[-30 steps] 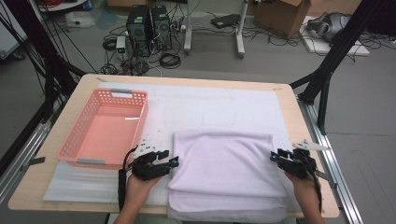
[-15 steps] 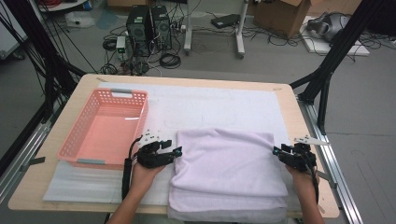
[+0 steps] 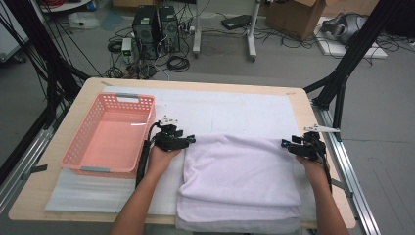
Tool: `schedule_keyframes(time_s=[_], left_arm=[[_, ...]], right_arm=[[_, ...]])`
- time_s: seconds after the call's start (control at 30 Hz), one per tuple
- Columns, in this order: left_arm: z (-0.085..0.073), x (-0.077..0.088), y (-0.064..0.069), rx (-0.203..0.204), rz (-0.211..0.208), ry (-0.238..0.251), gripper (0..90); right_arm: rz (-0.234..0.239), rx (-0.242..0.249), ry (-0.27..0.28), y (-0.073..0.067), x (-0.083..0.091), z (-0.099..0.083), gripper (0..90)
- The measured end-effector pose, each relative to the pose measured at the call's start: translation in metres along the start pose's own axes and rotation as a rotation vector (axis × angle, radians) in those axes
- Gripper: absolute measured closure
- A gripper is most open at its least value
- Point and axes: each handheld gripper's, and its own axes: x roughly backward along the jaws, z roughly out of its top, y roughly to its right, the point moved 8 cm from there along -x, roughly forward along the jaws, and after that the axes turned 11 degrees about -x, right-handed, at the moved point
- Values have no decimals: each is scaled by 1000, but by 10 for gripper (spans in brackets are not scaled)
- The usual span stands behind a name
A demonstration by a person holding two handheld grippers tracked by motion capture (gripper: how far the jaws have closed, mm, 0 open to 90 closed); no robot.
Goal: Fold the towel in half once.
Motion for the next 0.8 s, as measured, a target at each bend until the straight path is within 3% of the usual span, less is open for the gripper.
schedule_keyframes(time_s=[0.07, 0.1, 0.17, 0.2, 0.23, 0.27, 0.33, 0.37, 0.4, 0.47, 0.53, 0.6, 0.7, 0.8], left_arm=[[-1, -2, -1, 13, -16, -24, 417], [-1, -3, 0, 1, -22, -31, 415], [-1, -4, 3, -50, -14, -50, 405], [-1, -5, 4, -88, 9, -64, 420], [-2, -4, 4, -132, 26, -81, 480], [-3, -4, 5, -163, 38, -89, 540], [-3, -3, 5, -165, 40, -94, 649], [-3, -3, 6, -159, 21, -94, 706], [-3, -3, 9, -149, 6, -98, 849], [0, -3, 9, -156, 22, -104, 862], [10, 1, 3, -147, 70, -60, 866], [26, 8, -5, -115, 109, 13, 866], [46, 10, -13, -118, 135, 52, 867], [60, 2, -20, -134, 159, 43, 868]], right_arm=[[20, 5, -10, 0, -7, -1, 443], [26, 14, -17, -1, -10, -2, 443], [32, 36, -19, -4, -14, -3, 421], [29, 49, -22, -5, -15, -3, 424], [15, 77, -31, -5, -15, -3, 434], [-1, 106, -48, -7, -15, -3, 474], [13, 170, -76, -15, -14, -4, 615], [8, 200, -91, -19, -14, -4, 717], [29, 218, -108, -23, -14, -5, 795], [28, 241, -138, -24, -14, -3, 831], [21, 232, -98, -21, -11, 6, 843], [22, 176, -19, -16, -5, 18, 855], [8, 143, 57, -6, -1, 34, 856], [-18, 135, 108, -4, -5, 49, 857]])
